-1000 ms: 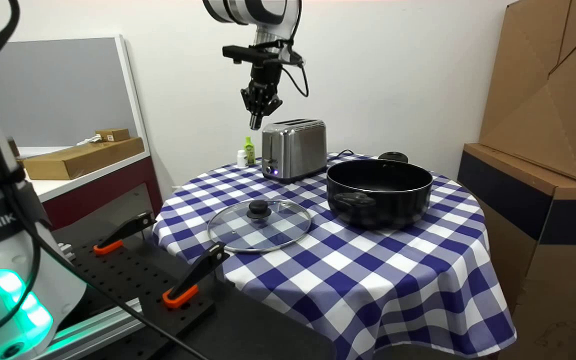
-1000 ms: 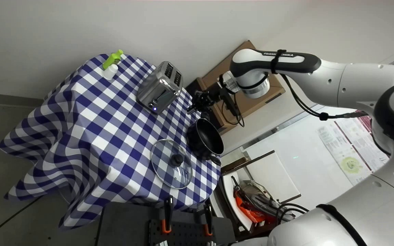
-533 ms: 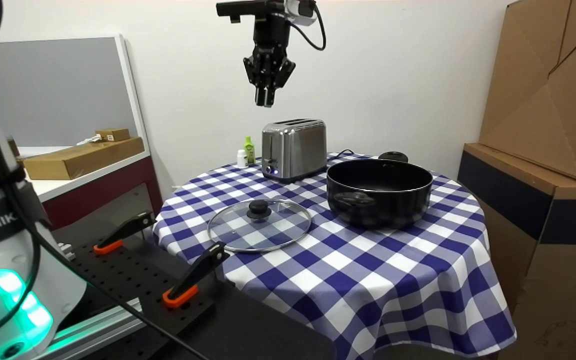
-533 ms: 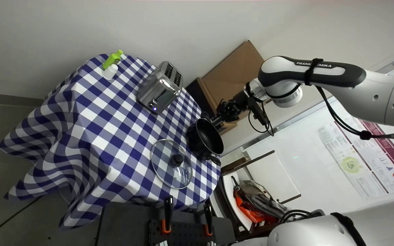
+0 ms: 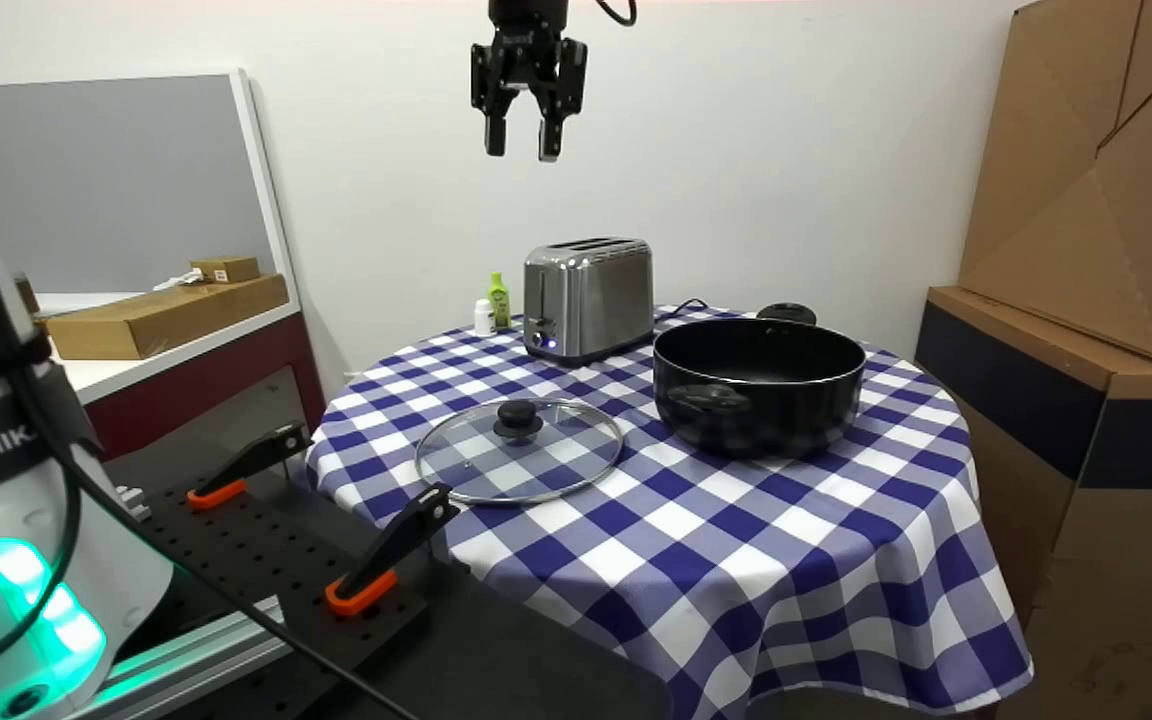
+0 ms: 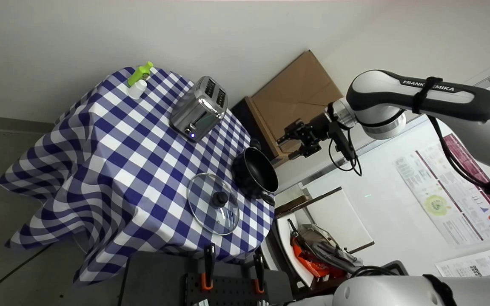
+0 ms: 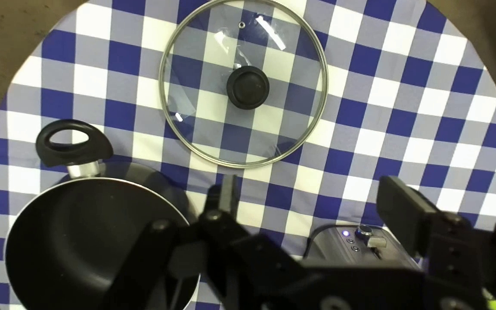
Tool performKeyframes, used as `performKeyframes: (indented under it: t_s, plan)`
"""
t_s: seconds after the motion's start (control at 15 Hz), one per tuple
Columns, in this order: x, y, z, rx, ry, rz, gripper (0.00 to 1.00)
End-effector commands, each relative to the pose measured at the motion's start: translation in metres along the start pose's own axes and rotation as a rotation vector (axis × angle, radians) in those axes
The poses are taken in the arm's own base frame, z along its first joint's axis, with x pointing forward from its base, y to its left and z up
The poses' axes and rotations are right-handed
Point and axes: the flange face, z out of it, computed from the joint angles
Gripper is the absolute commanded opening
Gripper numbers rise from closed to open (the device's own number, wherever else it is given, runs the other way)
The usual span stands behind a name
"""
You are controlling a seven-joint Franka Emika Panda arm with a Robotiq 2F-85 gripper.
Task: Push down the switch on the toaster
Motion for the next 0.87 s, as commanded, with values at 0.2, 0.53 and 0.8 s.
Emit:
performKeyframes:
  t_s: [0.2,0.53,0.8]
  plan:
    - [-0.0237,0.0151,-0.0188,-0.132,0.018,0.058,1.00]
    - [-0.0185,0.0158,-0.0163,-0.136,0.015,0.040,1.00]
    - [-0.0187,0.0158,-0.0152,-0.136,0.013,0.040,1.00]
